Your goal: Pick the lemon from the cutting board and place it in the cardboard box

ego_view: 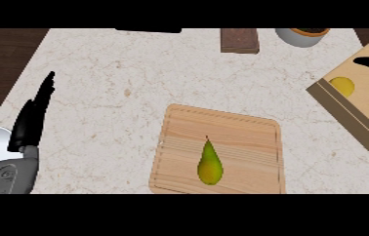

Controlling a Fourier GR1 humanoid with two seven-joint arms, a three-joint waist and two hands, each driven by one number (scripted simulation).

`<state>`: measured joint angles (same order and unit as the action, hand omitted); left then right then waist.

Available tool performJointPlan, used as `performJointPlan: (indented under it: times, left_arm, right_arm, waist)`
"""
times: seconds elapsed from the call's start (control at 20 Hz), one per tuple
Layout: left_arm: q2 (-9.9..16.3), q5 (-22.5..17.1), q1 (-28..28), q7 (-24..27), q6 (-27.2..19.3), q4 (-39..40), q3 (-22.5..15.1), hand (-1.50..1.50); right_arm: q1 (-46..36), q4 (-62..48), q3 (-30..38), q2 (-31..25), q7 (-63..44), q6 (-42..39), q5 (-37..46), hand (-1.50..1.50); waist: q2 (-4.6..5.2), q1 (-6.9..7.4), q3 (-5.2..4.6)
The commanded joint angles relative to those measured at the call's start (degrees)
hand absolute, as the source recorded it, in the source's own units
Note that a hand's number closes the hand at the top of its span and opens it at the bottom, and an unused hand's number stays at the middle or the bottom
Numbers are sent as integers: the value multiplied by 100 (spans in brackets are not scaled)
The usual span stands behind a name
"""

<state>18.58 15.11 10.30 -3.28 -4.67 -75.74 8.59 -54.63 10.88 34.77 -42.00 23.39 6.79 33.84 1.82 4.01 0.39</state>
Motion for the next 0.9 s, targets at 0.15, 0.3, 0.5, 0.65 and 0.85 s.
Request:
performJointPlan:
  times: [0.15,0.3,0.5,0.65,0.85]
  left_arm:
    - [40,35,-43,-109,-29,-47,49,0]
    - [112,-50,-5,161,19,224,180,0]
    - [41,-59,-20,119,0,250,176,0]
    - [84,-51,-305,191,4,-18,186,0]
    - [-84,14,-339,155,-124,-34,111,0]
  right_arm:
    - [44,-12,818,-389,401,-213,-817,-150]
    - [402,-55,1043,-714,807,-603,-1036,-150]
    - [679,-171,1264,-1245,775,-1280,-1276,-150]
    - [1129,-211,1421,-1614,879,-1392,-1395,-150]
    - [1470,-294,1585,-1990,800,-1765,-1558,-150]
  waist:
    - [-36,-71,-1]
    - [-3,-127,2]
    - [-36,-195,-2]
    - [-54,-171,7]
    - [-63,-206,7]
